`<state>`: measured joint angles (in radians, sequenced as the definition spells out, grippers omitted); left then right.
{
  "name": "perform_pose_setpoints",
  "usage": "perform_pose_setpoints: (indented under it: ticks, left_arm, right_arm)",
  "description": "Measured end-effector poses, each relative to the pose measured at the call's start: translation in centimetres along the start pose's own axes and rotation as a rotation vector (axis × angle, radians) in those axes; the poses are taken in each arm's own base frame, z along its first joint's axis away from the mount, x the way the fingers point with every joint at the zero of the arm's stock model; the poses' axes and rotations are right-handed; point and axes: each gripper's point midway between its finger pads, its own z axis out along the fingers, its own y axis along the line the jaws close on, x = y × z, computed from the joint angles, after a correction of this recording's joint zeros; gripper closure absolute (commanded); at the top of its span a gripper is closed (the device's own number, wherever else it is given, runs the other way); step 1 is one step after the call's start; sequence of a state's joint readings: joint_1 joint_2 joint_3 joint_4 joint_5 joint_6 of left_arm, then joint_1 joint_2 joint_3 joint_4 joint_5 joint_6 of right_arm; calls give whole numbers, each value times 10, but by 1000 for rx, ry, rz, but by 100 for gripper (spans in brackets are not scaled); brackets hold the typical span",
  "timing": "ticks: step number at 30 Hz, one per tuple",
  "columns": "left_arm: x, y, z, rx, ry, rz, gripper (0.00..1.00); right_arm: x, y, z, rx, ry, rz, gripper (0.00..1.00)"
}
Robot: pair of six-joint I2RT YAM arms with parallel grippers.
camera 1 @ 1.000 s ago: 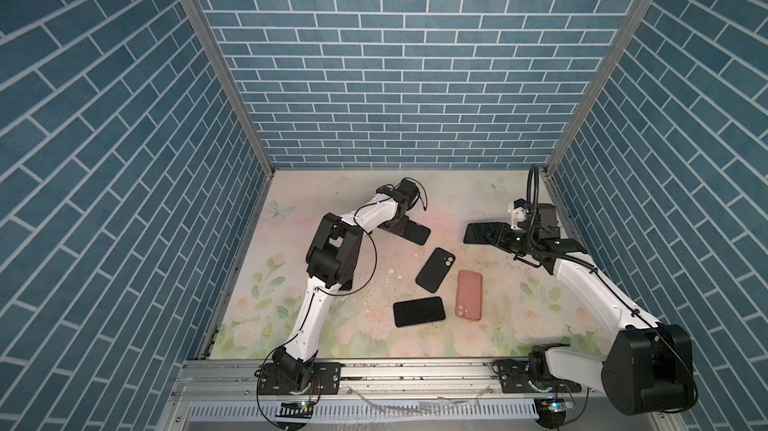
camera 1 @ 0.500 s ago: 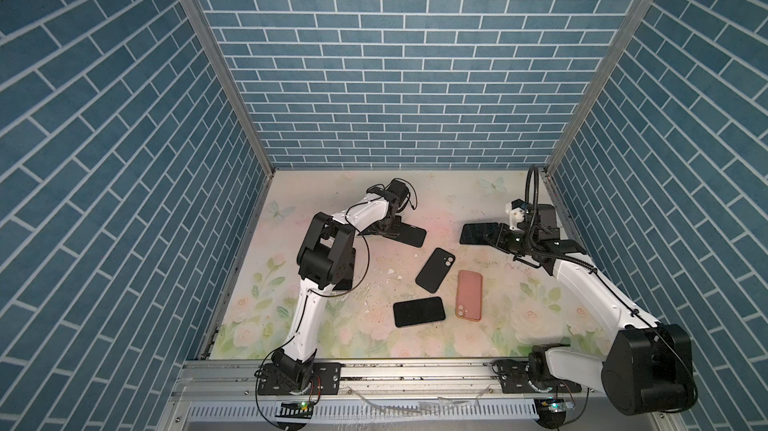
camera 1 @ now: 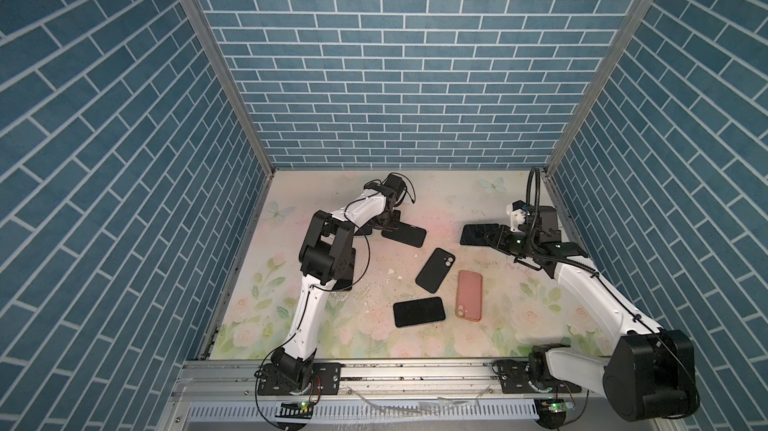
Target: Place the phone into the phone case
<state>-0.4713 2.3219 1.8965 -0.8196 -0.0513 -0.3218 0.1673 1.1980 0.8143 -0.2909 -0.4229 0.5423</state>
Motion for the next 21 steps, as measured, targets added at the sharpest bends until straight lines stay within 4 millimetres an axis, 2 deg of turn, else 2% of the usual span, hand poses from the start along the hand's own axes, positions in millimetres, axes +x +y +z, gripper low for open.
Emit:
perform_pose_setpoints:
  ticks: [8,13,17,21]
  left_arm:
    - [3,-1,1,31,-7,-25,95]
    - [8,-6,-2,78,-8,-65,98]
    - [11,-10,-3,104,-2,-83,97]
    - [11,-11,-3,109,1,-85,80]
  right_arm:
    - [6,5,13,-54,65,15,100]
    - [5,22,23,-144,125,20,100]
    - [-2,41,28,-224,149,-1,100]
    - [-7,62,40,-284,189,-24,100]
